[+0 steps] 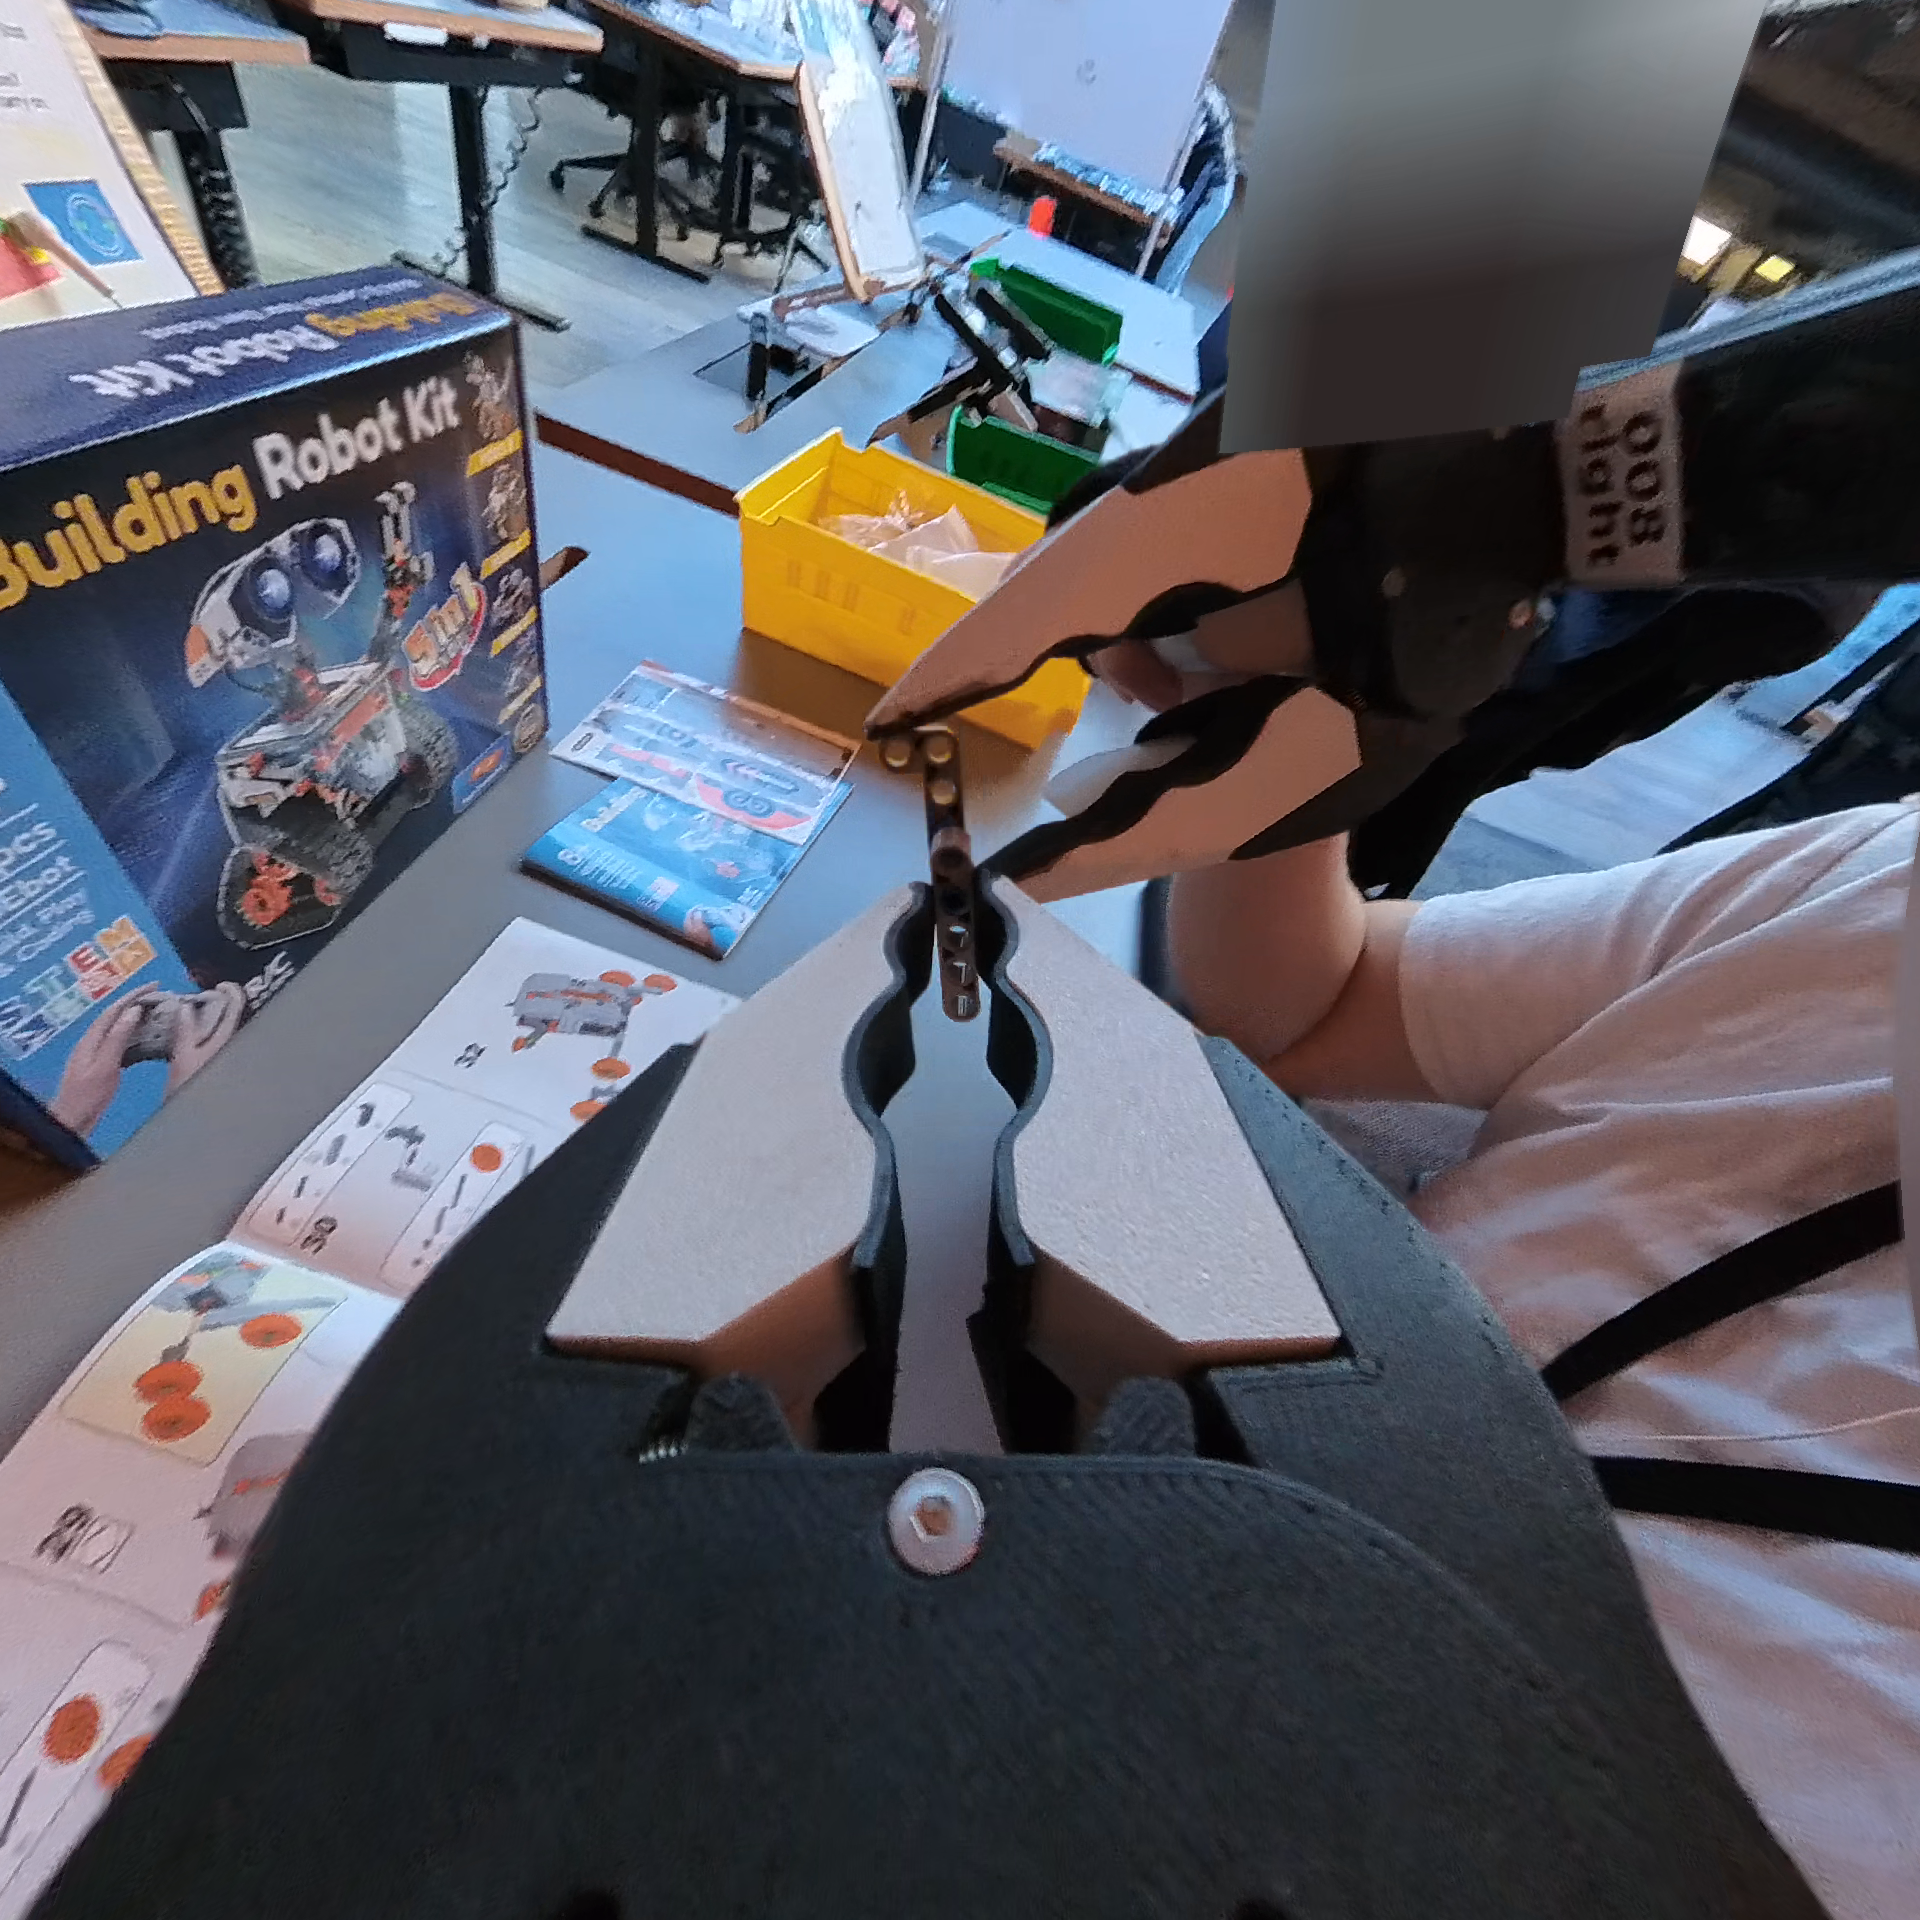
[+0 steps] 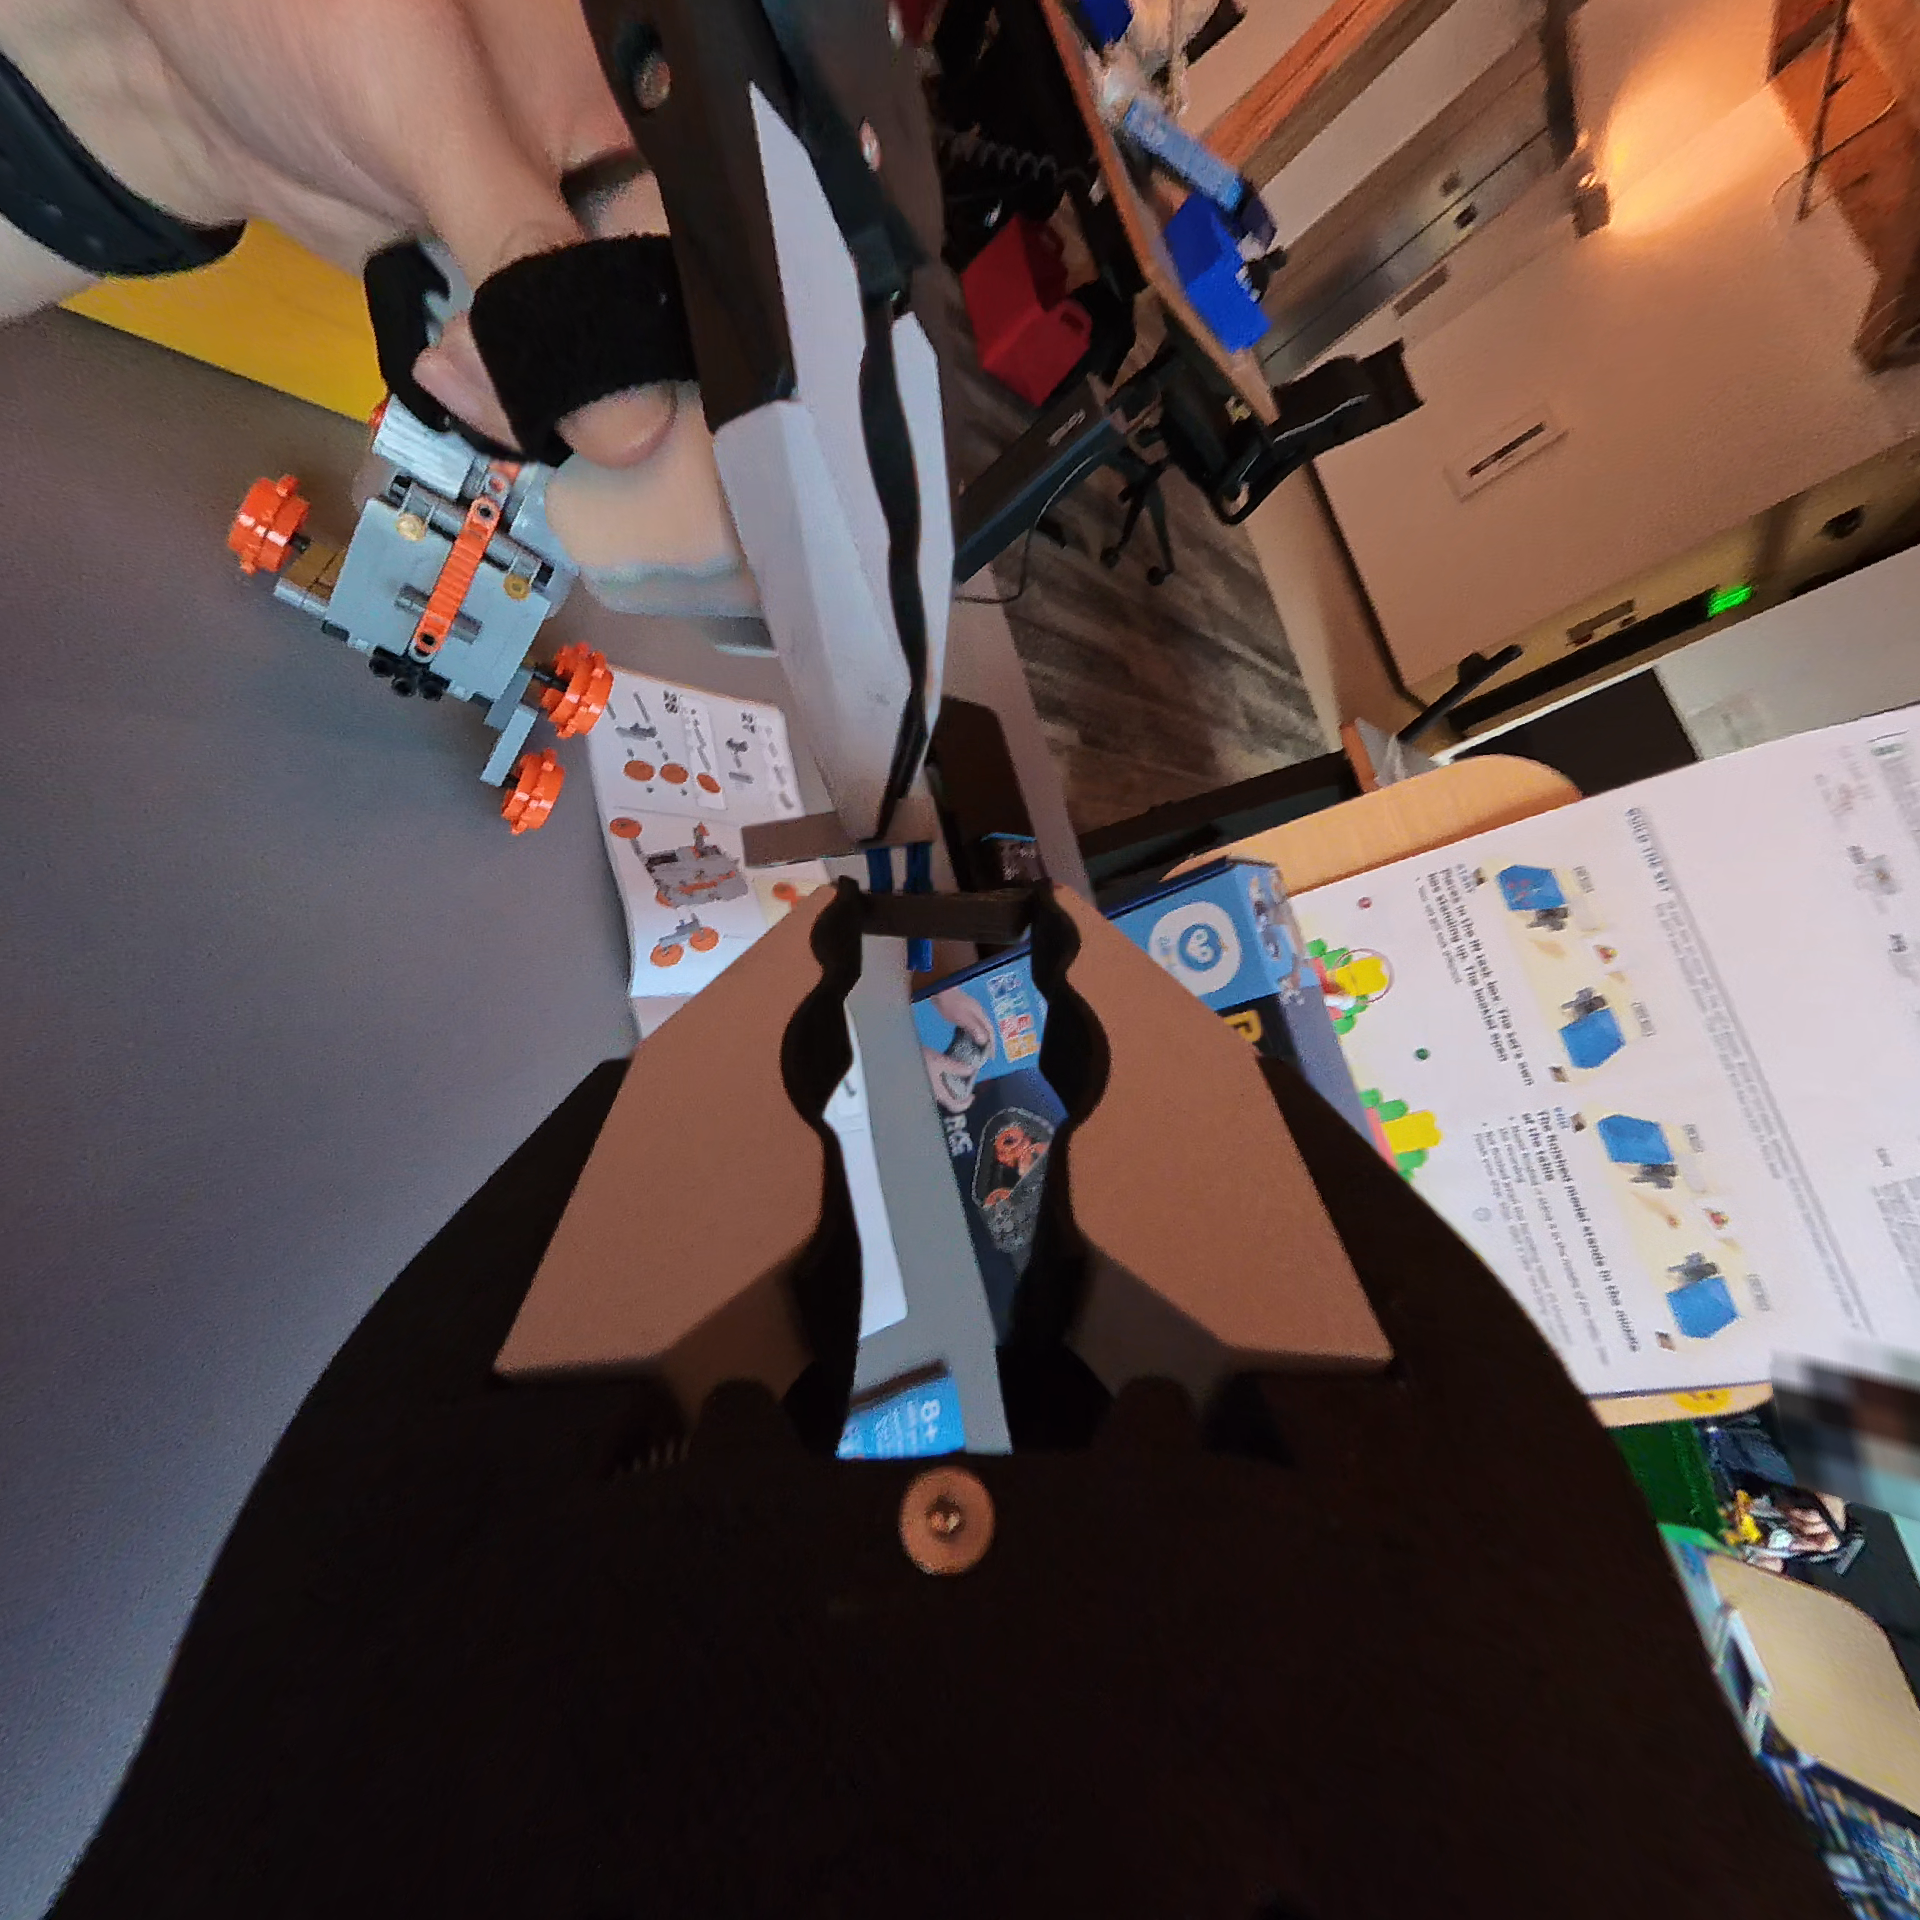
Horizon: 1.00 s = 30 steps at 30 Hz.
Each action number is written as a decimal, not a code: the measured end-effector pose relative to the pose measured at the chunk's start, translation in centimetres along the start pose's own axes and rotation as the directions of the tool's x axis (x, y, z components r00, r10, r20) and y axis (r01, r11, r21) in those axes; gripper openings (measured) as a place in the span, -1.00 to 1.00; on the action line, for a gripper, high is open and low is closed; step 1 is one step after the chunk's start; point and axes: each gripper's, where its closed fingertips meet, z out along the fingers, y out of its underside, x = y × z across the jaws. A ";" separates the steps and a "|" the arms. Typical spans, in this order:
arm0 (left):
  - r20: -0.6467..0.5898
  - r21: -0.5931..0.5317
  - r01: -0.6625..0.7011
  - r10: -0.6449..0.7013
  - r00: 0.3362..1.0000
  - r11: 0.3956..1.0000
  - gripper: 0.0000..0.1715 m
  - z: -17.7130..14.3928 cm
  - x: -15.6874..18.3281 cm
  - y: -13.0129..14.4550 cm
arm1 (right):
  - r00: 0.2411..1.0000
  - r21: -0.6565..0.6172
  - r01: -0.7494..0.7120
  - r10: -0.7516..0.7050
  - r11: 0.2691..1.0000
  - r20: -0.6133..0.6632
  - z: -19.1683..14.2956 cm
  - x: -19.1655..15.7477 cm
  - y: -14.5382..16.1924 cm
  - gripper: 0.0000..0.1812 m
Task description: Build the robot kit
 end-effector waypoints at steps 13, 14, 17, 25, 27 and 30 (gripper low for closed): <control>0.069 -0.131 0.075 -0.066 0.995 0.989 -0.93 0.1 -1.4 2.4 | 0.996 -0.075 0.000 0.007 0.997 0.086 1.7 -1.7 1.2 -0.64; 0.076 -0.128 0.089 -0.080 0.994 0.988 -0.94 0.2 -1.5 2.4 | 0.997 -0.082 -0.002 0.009 0.997 0.081 1.8 -1.6 1.2 -0.64; 0.077 -0.112 0.159 -0.151 0.986 0.981 -0.94 0.3 -2.0 2.4 | 0.998 -0.105 0.030 -0.025 0.994 0.054 2.2 -1.4 1.6 -0.64; 0.064 -0.087 0.292 -0.287 0.956 0.952 -0.94 1.0 -3.7 2.9 | 0.999 -0.163 0.037 -0.030 0.986 0.041 3.5 -1.3 3.0 -0.64; 0.075 -0.096 0.300 -0.294 0.953 0.949 -0.94 1.3 -4.0 3.2 | 0.998 -0.183 0.050 -0.044 0.982 0.041 3.8 -1.4 3.4 -0.64; 0.037 -0.110 0.267 -0.264 0.964 0.957 -0.94 1.8 -3.4 3.2 | 0.989 -0.129 0.049 -0.029 0.990 0.148 4.3 -3.4 2.7 -0.63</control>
